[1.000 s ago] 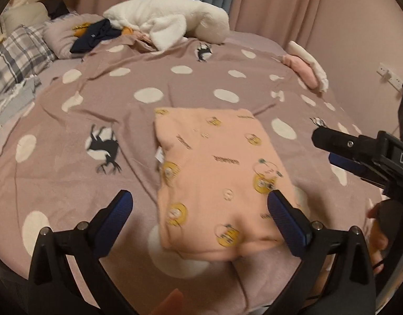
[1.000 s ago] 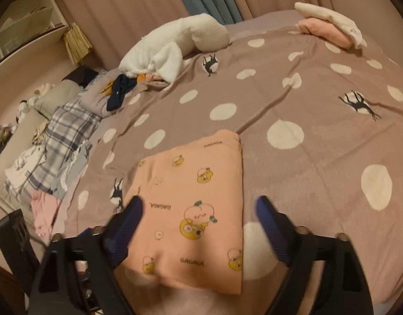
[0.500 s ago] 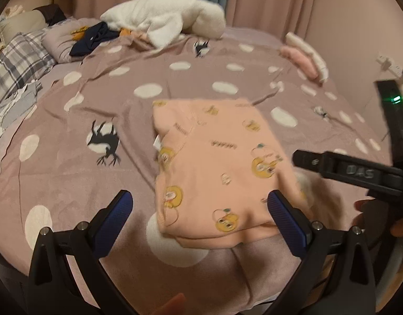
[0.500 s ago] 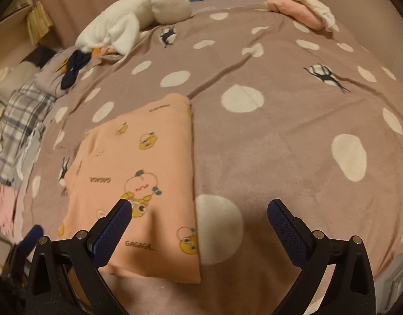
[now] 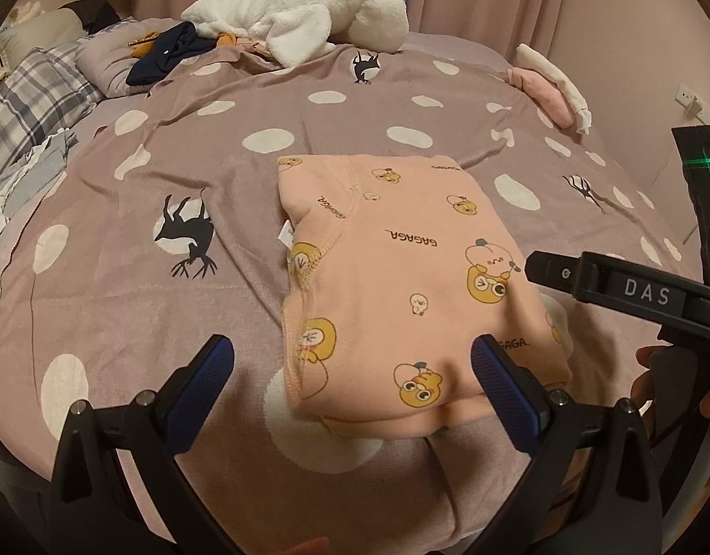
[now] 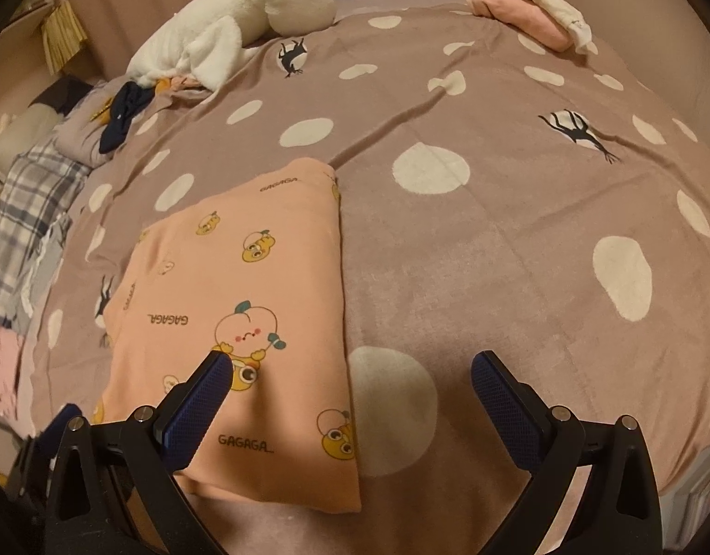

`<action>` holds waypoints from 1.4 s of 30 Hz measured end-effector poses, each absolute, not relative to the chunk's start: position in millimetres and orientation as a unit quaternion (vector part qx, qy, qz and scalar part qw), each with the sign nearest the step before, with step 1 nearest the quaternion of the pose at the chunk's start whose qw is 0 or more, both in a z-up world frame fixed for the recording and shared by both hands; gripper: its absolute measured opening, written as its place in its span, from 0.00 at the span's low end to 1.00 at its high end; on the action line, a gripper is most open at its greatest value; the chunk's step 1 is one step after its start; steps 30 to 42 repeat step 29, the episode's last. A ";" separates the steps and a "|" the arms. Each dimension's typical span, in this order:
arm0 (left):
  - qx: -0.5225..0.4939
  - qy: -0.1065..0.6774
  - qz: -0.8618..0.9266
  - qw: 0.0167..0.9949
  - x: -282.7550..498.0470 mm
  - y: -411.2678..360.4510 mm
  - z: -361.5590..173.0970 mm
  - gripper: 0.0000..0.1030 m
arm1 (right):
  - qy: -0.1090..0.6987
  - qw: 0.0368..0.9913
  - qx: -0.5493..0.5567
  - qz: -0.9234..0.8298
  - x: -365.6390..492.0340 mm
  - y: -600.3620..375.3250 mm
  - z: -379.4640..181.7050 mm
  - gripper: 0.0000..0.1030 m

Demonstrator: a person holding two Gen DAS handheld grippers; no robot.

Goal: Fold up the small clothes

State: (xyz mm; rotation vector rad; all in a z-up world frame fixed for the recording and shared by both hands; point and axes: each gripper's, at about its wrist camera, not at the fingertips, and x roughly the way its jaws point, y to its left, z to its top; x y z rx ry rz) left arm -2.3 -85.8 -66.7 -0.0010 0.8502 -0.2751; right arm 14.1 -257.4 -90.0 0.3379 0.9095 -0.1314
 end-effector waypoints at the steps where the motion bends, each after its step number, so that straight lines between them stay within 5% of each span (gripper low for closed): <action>1: -0.001 0.411 -0.133 0.902 -2.7 -85.3 -66.2 1.00 | 0.437 0.882 0.163 -0.062 14.6 -257.5 -90.2 0.99; 42: 0.000 0.394 -0.116 0.912 -5.1 -81.9 -63.6 1.00 | 0.441 0.877 0.175 -0.080 15.8 -265.5 -93.3 0.99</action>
